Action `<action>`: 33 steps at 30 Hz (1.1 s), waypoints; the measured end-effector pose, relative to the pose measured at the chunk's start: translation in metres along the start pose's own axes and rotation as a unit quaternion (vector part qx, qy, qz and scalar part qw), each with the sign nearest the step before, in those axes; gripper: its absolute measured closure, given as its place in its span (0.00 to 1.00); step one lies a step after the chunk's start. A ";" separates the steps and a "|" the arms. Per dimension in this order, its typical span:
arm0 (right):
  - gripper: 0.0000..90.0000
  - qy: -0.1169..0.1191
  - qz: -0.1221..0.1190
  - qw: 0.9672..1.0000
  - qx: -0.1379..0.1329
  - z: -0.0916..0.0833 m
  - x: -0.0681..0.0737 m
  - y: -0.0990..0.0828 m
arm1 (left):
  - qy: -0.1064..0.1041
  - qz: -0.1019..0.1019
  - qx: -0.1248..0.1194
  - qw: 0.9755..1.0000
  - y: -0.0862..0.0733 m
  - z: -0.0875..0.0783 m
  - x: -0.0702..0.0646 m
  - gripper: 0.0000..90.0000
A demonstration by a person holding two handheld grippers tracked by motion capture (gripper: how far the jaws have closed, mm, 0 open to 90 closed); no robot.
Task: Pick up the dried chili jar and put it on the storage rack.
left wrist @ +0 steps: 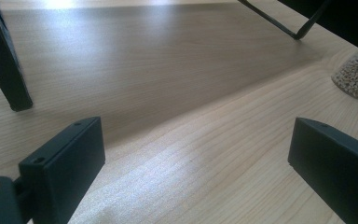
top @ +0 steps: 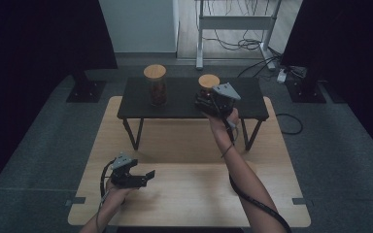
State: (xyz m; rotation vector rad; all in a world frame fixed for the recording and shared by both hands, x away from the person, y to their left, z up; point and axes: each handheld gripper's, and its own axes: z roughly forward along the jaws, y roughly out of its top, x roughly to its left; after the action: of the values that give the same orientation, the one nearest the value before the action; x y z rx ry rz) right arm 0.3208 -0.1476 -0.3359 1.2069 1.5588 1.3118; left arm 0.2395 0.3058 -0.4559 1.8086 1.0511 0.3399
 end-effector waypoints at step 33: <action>0.09 0.019 0.002 0.999 -0.037 -0.041 -0.012 -0.028 | 0.009 0.008 0.001 1.000 -0.001 -0.001 -0.004 0.04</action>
State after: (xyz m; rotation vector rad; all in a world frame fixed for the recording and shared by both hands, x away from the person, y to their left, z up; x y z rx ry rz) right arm 0.2801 -0.1708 -0.3559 1.1468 1.5212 1.3895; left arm 0.2357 0.3035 -0.4555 1.8183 1.0508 0.3655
